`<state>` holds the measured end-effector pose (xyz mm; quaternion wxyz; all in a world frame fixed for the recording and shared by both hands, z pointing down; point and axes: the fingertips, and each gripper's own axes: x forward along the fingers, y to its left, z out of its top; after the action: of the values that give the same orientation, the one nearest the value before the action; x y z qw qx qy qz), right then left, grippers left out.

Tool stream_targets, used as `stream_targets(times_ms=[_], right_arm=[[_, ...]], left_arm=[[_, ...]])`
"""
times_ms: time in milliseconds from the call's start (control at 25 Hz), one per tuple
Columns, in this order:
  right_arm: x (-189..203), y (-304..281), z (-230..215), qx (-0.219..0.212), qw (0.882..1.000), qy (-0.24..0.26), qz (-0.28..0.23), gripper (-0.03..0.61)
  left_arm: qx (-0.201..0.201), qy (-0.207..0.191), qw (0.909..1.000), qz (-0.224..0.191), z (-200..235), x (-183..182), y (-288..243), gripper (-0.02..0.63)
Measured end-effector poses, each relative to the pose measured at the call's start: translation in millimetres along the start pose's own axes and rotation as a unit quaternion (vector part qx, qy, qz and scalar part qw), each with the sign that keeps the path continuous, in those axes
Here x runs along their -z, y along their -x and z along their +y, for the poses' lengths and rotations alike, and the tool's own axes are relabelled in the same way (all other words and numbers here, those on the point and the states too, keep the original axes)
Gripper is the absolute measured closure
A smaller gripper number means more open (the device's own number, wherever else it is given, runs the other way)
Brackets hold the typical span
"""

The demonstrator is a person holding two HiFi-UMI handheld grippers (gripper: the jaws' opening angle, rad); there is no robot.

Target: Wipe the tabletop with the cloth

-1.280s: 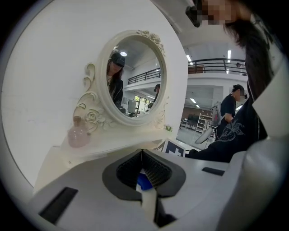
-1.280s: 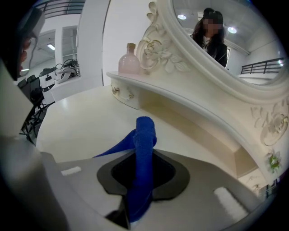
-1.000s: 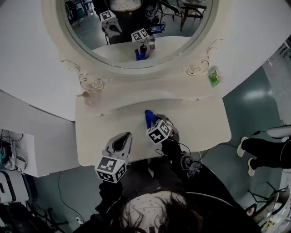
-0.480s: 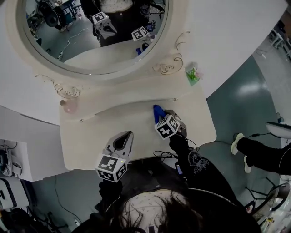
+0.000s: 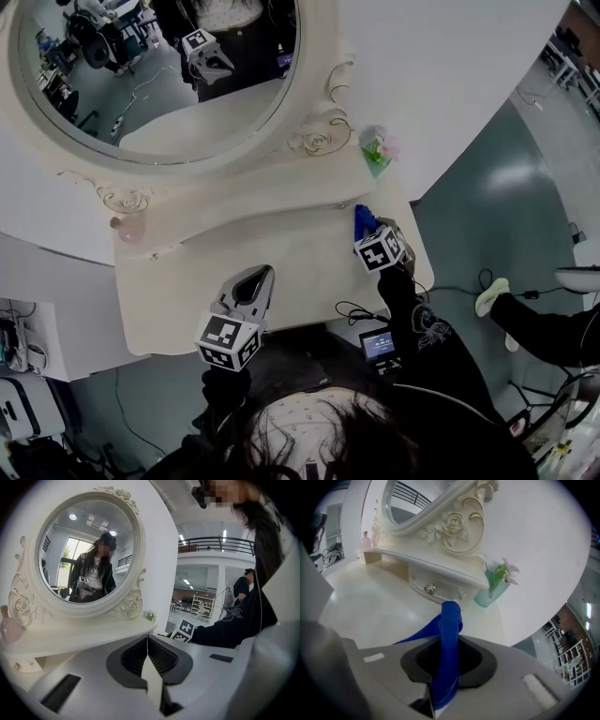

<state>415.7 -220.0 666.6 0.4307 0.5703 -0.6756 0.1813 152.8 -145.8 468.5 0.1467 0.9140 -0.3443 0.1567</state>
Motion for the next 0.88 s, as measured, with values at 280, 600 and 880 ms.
stream_targets(times_ms=[280, 600, 880], right_arm=[[38, 7, -63, 0.041, 0.998, -0.031, 0.02, 0.506], [60, 15, -105, 0.058, 0.996, -0.067, 0.026, 0.506], [56, 15, -110, 0.062, 0.995, -0.077, 0.034, 0.506]], left_arm=[[0.012, -0.007, 0.9999, 0.007, -14, 0, -11, 0.612], [-0.005, 0.004, 0.9997, 0.024, -8, 15, -3, 0.612], [-0.038, 0.02, 0.9987, 0.028, 10, 26, 20, 0.612]])
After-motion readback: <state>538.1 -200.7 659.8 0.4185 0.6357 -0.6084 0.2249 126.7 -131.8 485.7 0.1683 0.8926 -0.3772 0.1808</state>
